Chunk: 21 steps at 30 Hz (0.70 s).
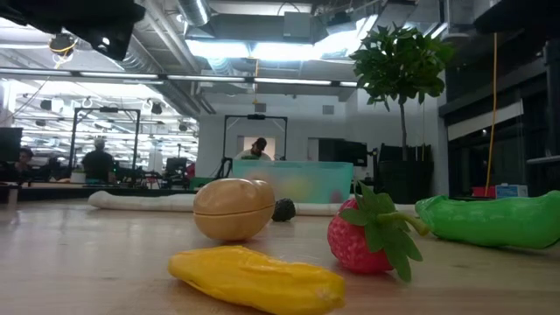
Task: Pick and placing Produce into tupperware
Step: Put the green peas into the green bin
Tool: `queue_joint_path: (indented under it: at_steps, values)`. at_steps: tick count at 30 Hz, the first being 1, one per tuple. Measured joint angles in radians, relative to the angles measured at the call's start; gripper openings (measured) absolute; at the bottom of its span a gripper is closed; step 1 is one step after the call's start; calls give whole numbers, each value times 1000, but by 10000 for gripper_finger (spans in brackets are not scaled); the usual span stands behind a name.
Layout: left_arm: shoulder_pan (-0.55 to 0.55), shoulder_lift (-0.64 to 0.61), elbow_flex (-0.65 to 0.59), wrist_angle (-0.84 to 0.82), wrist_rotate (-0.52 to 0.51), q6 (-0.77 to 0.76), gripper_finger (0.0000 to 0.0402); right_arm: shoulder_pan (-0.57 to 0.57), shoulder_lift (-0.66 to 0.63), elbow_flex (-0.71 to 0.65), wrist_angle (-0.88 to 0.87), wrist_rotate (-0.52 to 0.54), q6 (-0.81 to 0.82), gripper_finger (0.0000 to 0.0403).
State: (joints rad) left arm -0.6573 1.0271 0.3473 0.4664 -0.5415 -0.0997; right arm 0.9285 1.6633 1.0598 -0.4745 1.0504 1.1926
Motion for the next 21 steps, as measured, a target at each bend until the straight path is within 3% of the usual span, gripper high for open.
queue_joint_path:
  at_steps: [4,9,15,21]
  values:
    - [-28,0,0,0,0,-2,55,-29,107,165,-278,-42,281,165]
    - [-51,0,0,-4,0,-3,48,-87,205,330,-557,-231,529,165]
    - [-62,0,0,-11,0,2,39,-159,243,409,-601,-376,556,165]
    - [-62,0,-1,-42,0,4,31,-191,240,412,-552,-531,448,165]
